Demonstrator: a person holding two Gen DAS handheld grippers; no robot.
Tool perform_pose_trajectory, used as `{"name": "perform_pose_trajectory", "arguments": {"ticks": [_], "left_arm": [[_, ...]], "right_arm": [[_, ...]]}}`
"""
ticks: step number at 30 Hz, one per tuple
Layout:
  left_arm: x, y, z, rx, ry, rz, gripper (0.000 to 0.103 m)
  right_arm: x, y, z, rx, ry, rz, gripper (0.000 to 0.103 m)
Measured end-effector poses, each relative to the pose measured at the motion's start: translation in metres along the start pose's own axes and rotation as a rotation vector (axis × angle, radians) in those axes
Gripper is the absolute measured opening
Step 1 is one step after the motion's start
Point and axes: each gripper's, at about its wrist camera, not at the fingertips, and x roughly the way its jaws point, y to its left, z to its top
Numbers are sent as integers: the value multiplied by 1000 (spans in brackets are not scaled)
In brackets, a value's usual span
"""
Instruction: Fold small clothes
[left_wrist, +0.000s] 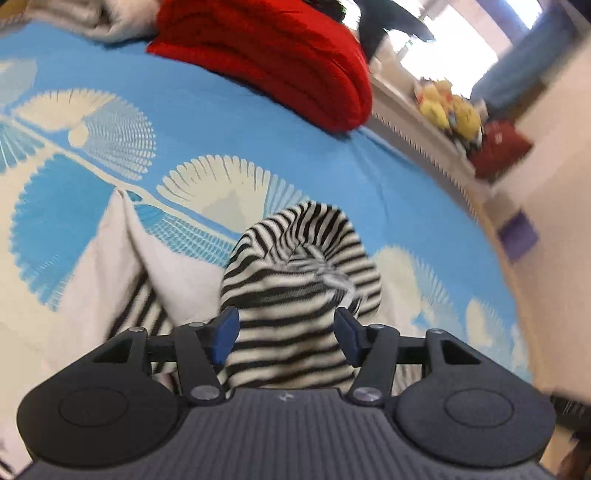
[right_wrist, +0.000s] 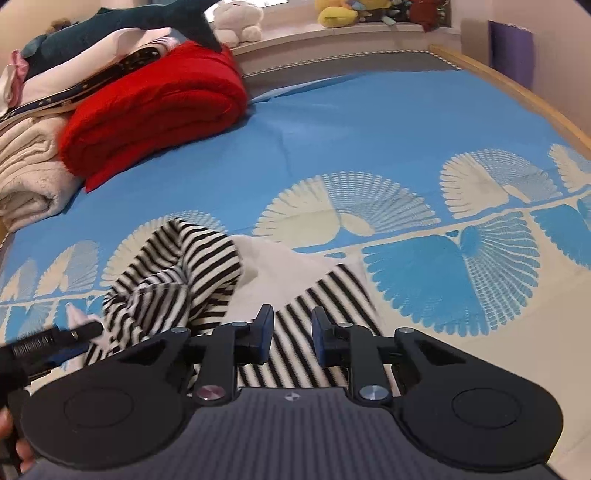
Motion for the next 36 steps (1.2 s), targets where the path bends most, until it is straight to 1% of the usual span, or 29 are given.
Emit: {"name": "perform_pose_trajectory", "arguments": {"ticks": [3,6,7,8,9,10,11,12,14,15,16,17,18,19,20,21,22,23,24,26,27,28,29,33,34,36], "left_arm": [[6,-3,6,-48,-13,-3,67],[12,-11,6,-30,-20,6,64],[13,-14,7,-17,-20,18,50],[14,-18,6,8,-17,37,13],[12,-25,6,58,-11,54,7],[8,-33,5,106,-24,63,0],[0,-42,3,162,-45,53,0],[-10,-52,3,204,-56,21,0],[-37,-75,-3,282,-59,-109,0],[-52,-89,-9,341,-34,-202,0],[-64,-101,-18,410,11,-290,0],[-78,-114,-32,503,59,-369,0],[-90,-122,-47,590,63,-390,0],[-93,-124,-58,633,64,-372,4],[-89,-119,-62,627,71,-330,5],[-80,-110,-62,588,76,-262,5],[-68,-99,-58,530,76,-175,8],[-56,-88,-51,472,66,-96,15],[-47,-79,-44,425,47,-44,22],[-31,-62,-29,329,-13,26,47],[-23,-53,-23,280,-44,60,53],[-16,-47,-18,242,-57,83,60],[-7,-39,-14,194,-59,95,63],[18,-17,-4,30,-27,84,65],[24,-16,-5,12,-16,76,65],[25,-20,-6,41,-22,69,64]], "right_arm": [[2,-12,3,15,1,-20,23],[2,-24,5,23,-6,-44,23],[1,-28,6,22,-8,-52,23],[0,-33,6,21,-8,-61,23],[0,-37,7,21,-8,-68,23],[0,-41,7,24,-7,-75,23],[-1,-46,8,29,-7,-80,23],[-2,-49,9,34,-10,-83,23],[-4,-56,11,50,-17,-90,24],[-6,-59,12,60,-24,-92,24],[-8,-61,13,67,-31,-91,24],[-10,-62,14,73,-39,-90,24],[-11,-63,15,77,-45,-87,24],[-12,-62,15,78,-46,-84,23],[-11,-61,14,77,-45,-82,24],[-11,-59,14,74,-43,-80,24],[-10,-57,13,71,-40,-77,24],[-10,-54,12,70,-38,-74,24],[-10,-52,11,71,-36,-70,24],[-11,-47,10,70,-34,-60,24],[-11,-46,9,67,-36,-60,24],[-12,-45,9,63,-40,-64,24],[-13,-45,9,61,-43,-68,24],[-13,-51,10,64,-40,-84,24],[-12,-53,11,65,-37,-88,24],[-11,-57,12,68,-35,-92,24]]}}
